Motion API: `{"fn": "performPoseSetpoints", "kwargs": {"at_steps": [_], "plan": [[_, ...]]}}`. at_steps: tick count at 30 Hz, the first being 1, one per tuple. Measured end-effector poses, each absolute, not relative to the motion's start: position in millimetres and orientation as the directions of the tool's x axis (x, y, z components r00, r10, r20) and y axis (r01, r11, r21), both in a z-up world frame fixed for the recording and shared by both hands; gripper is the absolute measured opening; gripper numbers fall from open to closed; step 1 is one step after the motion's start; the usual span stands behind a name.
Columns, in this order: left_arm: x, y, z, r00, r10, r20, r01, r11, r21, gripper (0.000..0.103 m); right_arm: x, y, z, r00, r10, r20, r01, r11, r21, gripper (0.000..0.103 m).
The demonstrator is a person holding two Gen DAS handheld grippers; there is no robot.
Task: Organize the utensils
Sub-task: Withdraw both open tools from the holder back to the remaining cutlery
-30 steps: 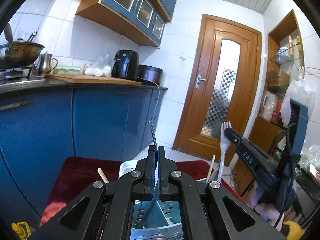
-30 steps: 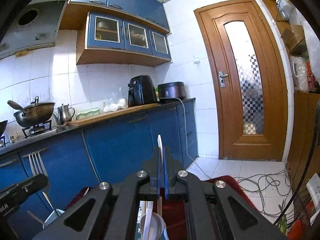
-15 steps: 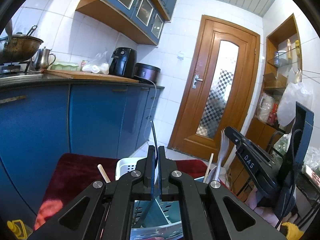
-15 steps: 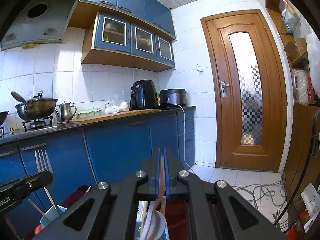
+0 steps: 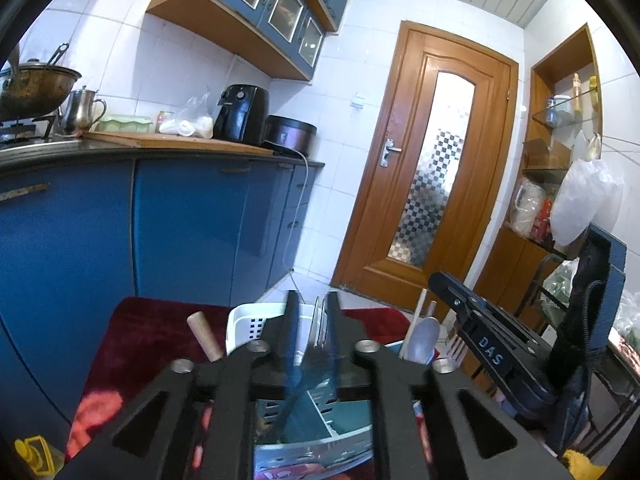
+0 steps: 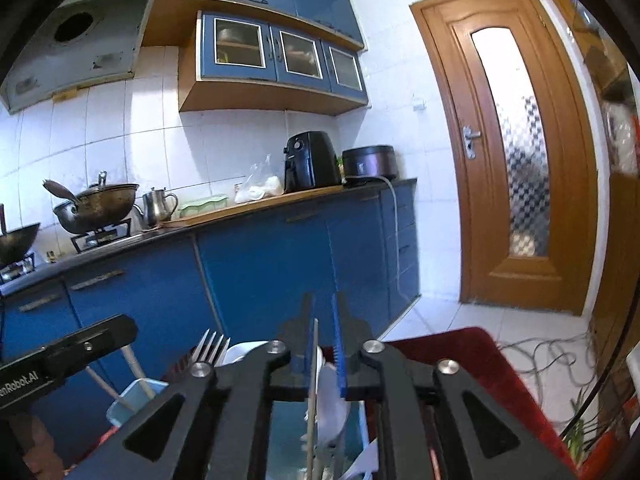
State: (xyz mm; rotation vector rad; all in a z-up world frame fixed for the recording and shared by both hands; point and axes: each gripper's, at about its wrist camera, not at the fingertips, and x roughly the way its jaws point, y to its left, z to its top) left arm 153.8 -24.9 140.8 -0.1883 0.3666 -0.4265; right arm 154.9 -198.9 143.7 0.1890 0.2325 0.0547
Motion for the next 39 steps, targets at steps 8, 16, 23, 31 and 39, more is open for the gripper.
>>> {"fn": "performPoseSetpoints", "kwargs": {"at_steps": [8,16,23,31,39], "plan": [[138.6,-24.4,148.8,0.861,-0.412,-0.299,0.357,0.907,-0.223,0.039,132.9,-205.8,145.5,0.958,0.138,-0.25,-0.068,0.96,0.272,0.021],[119.3,-25.7,152.6,0.862,-0.384,-0.33,0.339,0.922,-0.189,0.039,106.7,-210.5,145.8,0.932,0.206,-0.297,-0.096,0.933,0.348,0.024],[100.2,-20.1,149.9,0.852,-0.362,-0.378,0.312,0.931,-0.189,0.039,85.2,-211.3,142.7,0.904,0.257,-0.341,-0.109,0.912,0.396,0.027],[76.2,-14.4,145.3,0.838,-0.344,-0.425,0.285,0.938,-0.197,0.039,64.2,-206.8,137.4,0.876,0.279,-0.394,-0.108,0.908,0.404,0.028],[54.1,-11.1,142.4,0.823,-0.342,-0.453,0.276,0.939,-0.206,0.039,44.2,-203.0,130.8,0.859,0.285,-0.425,-0.099,0.907,0.409,0.032]]}}
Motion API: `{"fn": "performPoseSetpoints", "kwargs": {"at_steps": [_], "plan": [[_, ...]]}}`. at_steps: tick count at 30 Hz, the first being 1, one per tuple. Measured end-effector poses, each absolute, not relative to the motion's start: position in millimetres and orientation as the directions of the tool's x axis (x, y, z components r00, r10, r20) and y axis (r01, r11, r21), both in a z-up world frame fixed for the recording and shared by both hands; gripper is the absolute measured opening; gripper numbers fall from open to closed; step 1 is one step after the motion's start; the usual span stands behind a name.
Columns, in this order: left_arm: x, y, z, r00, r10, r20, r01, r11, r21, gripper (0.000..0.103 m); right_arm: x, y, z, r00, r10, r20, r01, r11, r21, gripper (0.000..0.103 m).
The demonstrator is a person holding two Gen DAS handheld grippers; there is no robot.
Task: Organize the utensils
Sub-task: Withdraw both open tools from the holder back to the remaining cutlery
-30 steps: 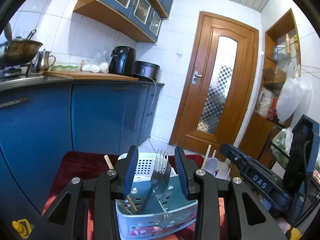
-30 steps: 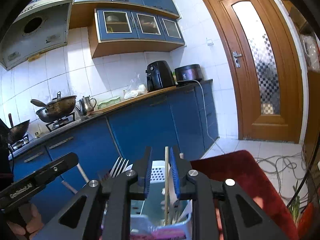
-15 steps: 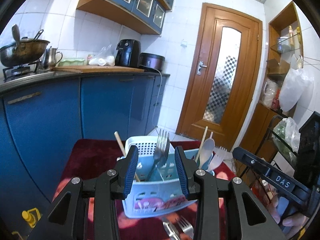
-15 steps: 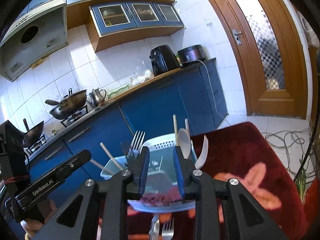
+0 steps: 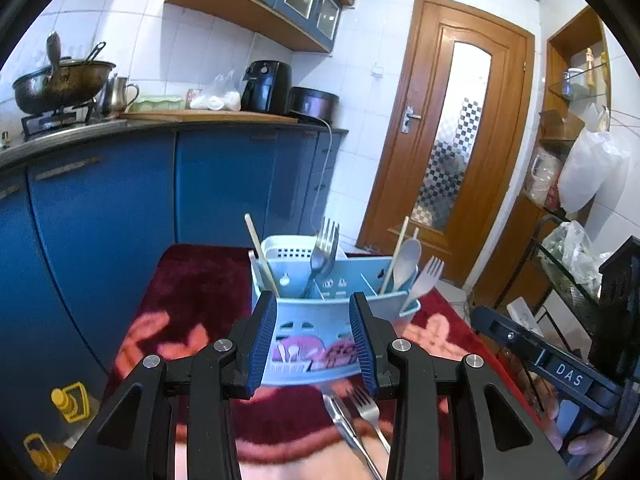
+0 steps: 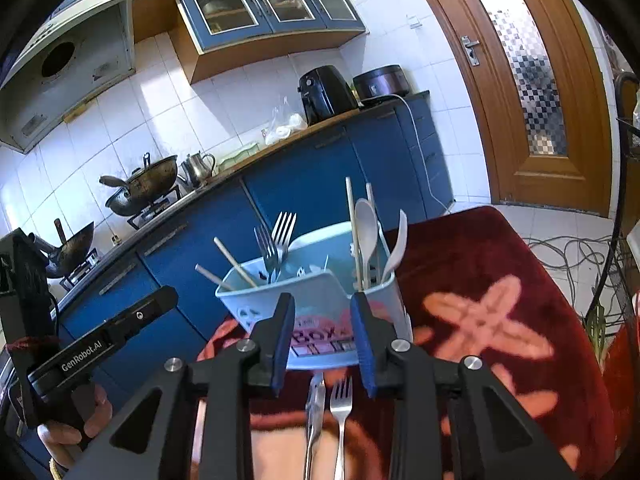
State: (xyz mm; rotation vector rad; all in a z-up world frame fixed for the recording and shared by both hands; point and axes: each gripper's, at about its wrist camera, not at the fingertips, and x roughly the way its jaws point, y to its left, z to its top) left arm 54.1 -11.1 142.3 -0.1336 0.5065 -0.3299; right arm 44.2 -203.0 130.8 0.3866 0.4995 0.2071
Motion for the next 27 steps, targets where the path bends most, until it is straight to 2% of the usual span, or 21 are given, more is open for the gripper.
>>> {"fn": "performPoseSetpoints", "kwargs": {"at_steps": [14,17,27], "plan": [[31.9,-1.4,123.5,0.783,-0.338,-0.522,0.245,0.939,-0.242,0.039,19.6,-194.6,108.1,0.814,0.297,-0.5,-0.092,0.915,0.394,0.033],[30.1,-2.2,116.1,0.772,-0.334,-0.541,0.235,0.941,-0.245,0.039,17.0,-194.4,99.6,0.798,0.292,-0.527,-0.083,0.919,0.384,0.036],[35.4,-8.2,81.5,0.708,-0.332,-0.623,0.203,0.941,-0.271,0.039,16.7,-199.0,74.0,0.754,0.264,-0.602,-0.041,0.933,0.357,0.037]]}}
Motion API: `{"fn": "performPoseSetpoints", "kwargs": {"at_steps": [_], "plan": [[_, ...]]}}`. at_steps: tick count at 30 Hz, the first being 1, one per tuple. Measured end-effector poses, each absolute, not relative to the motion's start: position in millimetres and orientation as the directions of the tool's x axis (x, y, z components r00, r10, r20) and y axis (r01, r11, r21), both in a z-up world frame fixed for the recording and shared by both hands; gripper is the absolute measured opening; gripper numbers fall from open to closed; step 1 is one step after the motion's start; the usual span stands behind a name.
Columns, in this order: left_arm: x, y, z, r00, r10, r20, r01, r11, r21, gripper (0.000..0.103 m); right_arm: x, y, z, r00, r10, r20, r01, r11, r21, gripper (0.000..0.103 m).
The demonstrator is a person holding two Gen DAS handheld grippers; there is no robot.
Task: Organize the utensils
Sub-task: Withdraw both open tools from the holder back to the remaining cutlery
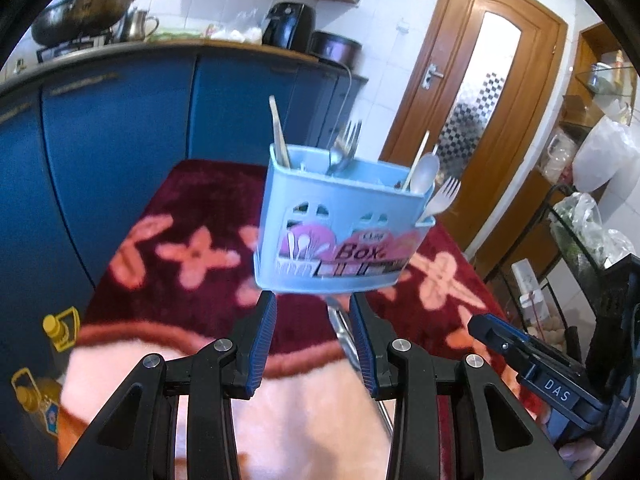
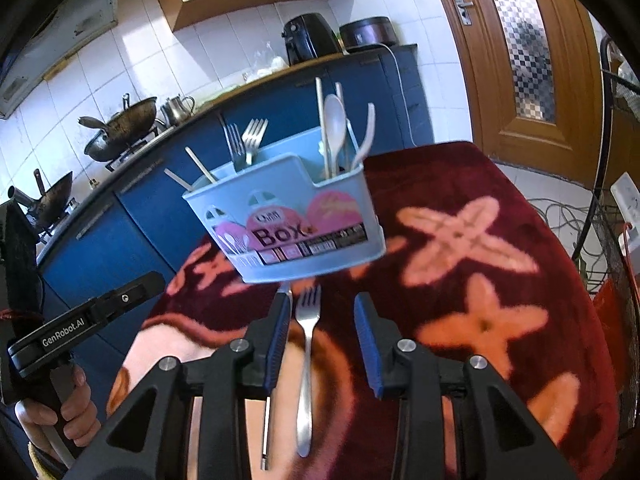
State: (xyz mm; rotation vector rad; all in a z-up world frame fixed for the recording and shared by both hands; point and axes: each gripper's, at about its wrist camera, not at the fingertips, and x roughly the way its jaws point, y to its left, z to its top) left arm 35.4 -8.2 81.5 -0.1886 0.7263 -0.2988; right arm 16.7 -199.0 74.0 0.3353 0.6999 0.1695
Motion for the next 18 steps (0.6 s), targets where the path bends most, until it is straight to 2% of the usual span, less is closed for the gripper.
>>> {"fn": "performPoseSetpoints", "kwargs": {"at_steps": [18], "plan": [[45.0,-40.9,33.0,0.569,-0.367,-0.736,0.213,0.93,-0.3,0.039,17.7,-214.9,44.2,0.702,0.242,-0.67,0.028,0.931,0.365,0.039]]}}
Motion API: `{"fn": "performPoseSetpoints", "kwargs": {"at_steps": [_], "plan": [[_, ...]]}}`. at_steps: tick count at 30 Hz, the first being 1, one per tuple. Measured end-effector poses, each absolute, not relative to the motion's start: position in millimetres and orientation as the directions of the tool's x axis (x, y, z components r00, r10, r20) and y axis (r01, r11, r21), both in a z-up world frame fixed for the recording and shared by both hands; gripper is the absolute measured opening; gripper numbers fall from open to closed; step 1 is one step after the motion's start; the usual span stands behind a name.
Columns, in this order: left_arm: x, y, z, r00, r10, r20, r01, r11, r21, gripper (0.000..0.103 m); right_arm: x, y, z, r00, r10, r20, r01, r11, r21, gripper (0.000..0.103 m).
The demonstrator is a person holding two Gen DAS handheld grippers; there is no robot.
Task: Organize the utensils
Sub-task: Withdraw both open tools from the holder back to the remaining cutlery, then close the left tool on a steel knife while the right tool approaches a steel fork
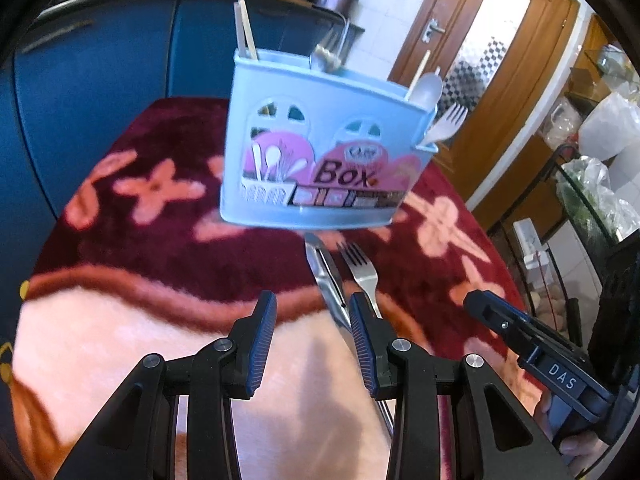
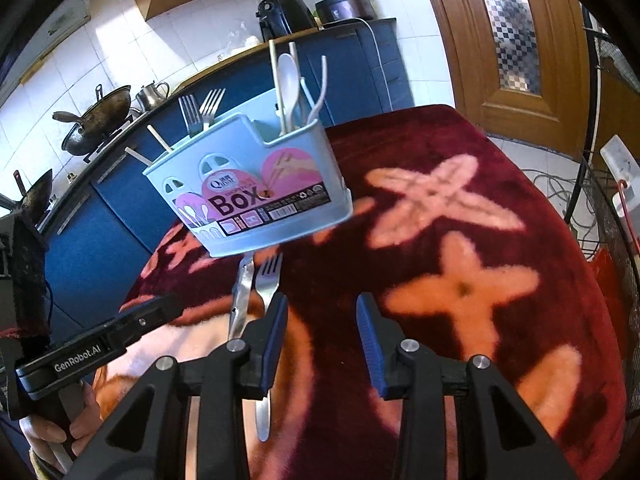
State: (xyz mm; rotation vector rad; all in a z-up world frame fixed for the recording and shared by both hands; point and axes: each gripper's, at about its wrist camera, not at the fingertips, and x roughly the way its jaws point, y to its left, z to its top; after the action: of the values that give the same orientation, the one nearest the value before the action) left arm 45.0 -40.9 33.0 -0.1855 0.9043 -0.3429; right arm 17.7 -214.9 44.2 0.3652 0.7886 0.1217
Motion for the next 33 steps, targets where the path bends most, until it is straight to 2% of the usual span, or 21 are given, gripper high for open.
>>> {"fn": "performPoseSetpoints", "kwargs": {"at_steps": [17,18,20,23,33], "plan": [[41.7,-78.3,9.0,0.48,-0.379,-0.791,0.254,0.923,-0.288,0.039,15.3,-230.6,31.6,0.69,0.238,-0.684,0.06,0.922,0.382,0.039],[41.7,-80.0,7.9,0.476,-0.38,-0.793,0.258,0.923,-0.287,0.038,15.2,-231.4,31.1,0.69,0.238,-0.684,0.061,0.922,0.383,0.039],[42.0,-83.4,5.7,0.466,-0.379,-0.799,0.266,0.922,-0.281,0.026,15.1,-233.1,30.4,0.69,0.239,-0.683,0.064,0.92,0.386,0.039],[43.9,-88.2,0.2,0.445,-0.378,-0.812,0.27,0.921,-0.281,0.017,15.2,-235.2,29.1,0.688,0.241,-0.684,0.068,0.918,0.392,0.039],[58.1,-87.1,-5.8,0.42,-0.376,-0.826,0.233,0.924,-0.302,0.016,14.5,-237.8,27.7,0.687,0.247,-0.683,0.067,0.915,0.398,0.04]]}}
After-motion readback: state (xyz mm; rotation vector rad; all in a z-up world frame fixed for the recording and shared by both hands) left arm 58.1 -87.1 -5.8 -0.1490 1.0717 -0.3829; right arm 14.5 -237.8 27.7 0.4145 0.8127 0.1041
